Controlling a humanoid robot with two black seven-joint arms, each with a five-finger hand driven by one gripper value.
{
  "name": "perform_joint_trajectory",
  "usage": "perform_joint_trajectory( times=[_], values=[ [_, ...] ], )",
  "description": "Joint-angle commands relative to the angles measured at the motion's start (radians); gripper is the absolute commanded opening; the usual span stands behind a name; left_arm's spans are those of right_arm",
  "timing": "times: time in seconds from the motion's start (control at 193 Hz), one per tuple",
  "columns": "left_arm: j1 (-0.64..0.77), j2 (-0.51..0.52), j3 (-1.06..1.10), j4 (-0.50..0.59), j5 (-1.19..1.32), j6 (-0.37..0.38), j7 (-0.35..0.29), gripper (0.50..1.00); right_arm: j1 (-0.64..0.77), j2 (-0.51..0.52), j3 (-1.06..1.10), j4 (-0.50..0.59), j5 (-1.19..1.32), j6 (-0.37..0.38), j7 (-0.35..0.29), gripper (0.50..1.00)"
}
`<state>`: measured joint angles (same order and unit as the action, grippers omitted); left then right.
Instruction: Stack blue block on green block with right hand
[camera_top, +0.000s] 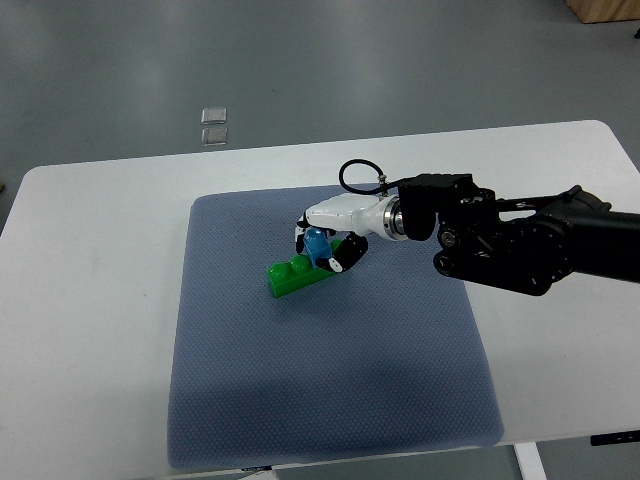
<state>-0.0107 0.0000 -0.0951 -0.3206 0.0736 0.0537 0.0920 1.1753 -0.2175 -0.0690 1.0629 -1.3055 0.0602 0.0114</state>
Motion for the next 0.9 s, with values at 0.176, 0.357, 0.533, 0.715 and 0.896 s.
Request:
perform_joint_trajectory(
  times=[0.176, 0.357, 0.533, 0.715, 0.896],
  values=[
    [0.0, 0.0, 0.0, 0.0, 0.0, 0.0, 0.0, 1.0, -0.016, 0.0, 0.0, 0.0, -0.001, -0.034, 0.015, 0.541],
    [0.0, 0.0, 0.0, 0.0, 0.0, 0.0, 0.0, 1.0, -0.016, -0.002, 0.002, -0.001, -0.001, -0.051, 0.016, 0.515],
    [0.0, 0.0, 0.0, -0.002, 0.0, 0.0, 0.0, 1.0, -0.022, -0.003, 0.003, -0.001, -0.001, -0.059, 0.016, 0.5],
    [0.0, 0.0, 0.0, -0.002, 0.0, 0.0, 0.0, 1.0, -0.045, -0.002, 0.003, -0.017, -0.003, -0.086, 0.03, 0.5],
    [0.0, 0.0, 0.0, 0.0, 0.0, 0.0, 0.0, 1.0, -0.062, -0.002, 0.005, -0.021, -0.008, -0.102, 0.036, 0.5]
  ],
)
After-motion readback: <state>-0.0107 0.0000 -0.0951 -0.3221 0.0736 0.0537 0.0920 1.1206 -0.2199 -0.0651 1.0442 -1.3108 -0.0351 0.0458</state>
